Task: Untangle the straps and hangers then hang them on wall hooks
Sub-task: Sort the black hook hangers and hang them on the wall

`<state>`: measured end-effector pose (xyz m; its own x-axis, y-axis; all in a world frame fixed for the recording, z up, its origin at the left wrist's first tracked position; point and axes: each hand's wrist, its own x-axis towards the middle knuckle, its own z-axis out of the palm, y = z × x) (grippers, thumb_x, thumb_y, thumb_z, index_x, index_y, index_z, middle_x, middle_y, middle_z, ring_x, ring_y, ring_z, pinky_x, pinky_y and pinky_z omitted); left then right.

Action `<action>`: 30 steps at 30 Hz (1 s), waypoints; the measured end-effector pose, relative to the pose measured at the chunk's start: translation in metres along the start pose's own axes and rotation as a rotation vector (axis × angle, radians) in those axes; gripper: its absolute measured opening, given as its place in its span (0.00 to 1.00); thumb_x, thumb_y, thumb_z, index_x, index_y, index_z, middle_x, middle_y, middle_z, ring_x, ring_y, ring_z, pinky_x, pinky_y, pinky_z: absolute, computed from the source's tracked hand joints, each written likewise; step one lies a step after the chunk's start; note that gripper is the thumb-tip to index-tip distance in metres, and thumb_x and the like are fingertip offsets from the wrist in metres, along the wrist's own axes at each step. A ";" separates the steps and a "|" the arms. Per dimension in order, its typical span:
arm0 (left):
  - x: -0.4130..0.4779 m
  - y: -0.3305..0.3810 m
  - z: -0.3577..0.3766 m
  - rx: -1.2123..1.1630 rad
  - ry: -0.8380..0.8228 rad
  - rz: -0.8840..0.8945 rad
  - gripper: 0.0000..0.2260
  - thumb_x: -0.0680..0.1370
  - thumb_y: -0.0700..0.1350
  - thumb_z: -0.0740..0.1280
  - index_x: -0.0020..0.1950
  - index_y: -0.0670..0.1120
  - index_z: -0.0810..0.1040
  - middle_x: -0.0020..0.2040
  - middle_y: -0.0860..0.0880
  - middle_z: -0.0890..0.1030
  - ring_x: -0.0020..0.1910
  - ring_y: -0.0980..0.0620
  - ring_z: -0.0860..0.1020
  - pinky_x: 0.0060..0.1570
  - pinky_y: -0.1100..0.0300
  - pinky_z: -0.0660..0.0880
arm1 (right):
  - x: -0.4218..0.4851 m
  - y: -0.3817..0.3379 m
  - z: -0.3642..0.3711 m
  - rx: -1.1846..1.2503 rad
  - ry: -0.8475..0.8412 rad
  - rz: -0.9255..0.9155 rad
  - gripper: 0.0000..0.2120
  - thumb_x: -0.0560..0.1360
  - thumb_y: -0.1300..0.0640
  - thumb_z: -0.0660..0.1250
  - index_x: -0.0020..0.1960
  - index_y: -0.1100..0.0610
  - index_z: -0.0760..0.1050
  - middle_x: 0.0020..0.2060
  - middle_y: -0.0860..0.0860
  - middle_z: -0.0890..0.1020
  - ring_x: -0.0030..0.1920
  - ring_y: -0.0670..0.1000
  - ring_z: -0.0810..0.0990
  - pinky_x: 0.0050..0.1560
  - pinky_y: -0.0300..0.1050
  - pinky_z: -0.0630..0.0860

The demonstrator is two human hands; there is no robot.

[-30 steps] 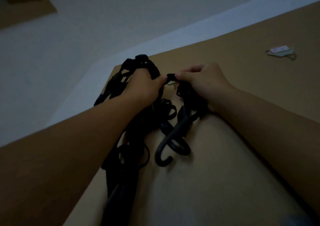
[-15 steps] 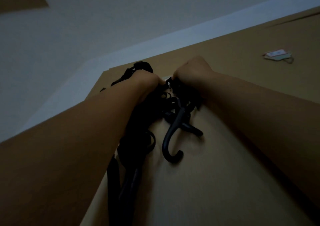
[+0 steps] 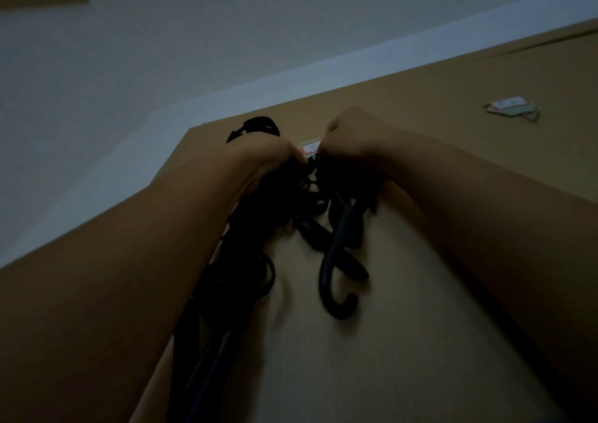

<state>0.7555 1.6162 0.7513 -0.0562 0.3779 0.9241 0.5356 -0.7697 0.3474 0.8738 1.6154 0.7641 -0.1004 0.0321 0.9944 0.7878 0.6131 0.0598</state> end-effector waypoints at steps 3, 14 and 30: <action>0.000 -0.005 0.001 -0.037 0.070 0.029 0.07 0.75 0.42 0.67 0.41 0.39 0.75 0.34 0.44 0.77 0.30 0.50 0.76 0.28 0.60 0.73 | -0.008 0.002 0.004 0.026 0.008 -0.039 0.07 0.74 0.61 0.61 0.37 0.61 0.70 0.29 0.53 0.68 0.29 0.48 0.65 0.26 0.40 0.60; -0.024 -0.011 -0.002 -0.304 0.042 0.010 0.08 0.76 0.41 0.67 0.50 0.37 0.78 0.39 0.43 0.79 0.30 0.50 0.79 0.22 0.65 0.76 | -0.032 -0.006 0.010 0.136 0.052 -0.016 0.10 0.74 0.62 0.58 0.43 0.66 0.77 0.34 0.56 0.75 0.38 0.55 0.72 0.29 0.39 0.63; -0.092 -0.014 -0.009 -0.398 0.169 0.122 0.09 0.74 0.42 0.67 0.35 0.42 0.72 0.26 0.49 0.70 0.15 0.61 0.68 0.16 0.72 0.63 | -0.088 -0.022 0.000 0.027 0.206 -0.086 0.12 0.73 0.56 0.61 0.53 0.59 0.76 0.48 0.50 0.69 0.58 0.53 0.68 0.50 0.41 0.62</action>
<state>0.7458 1.5882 0.6628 -0.1673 0.2080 0.9637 0.1832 -0.9539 0.2377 0.8652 1.5993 0.6749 -0.0383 -0.1817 0.9826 0.7649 0.6274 0.1458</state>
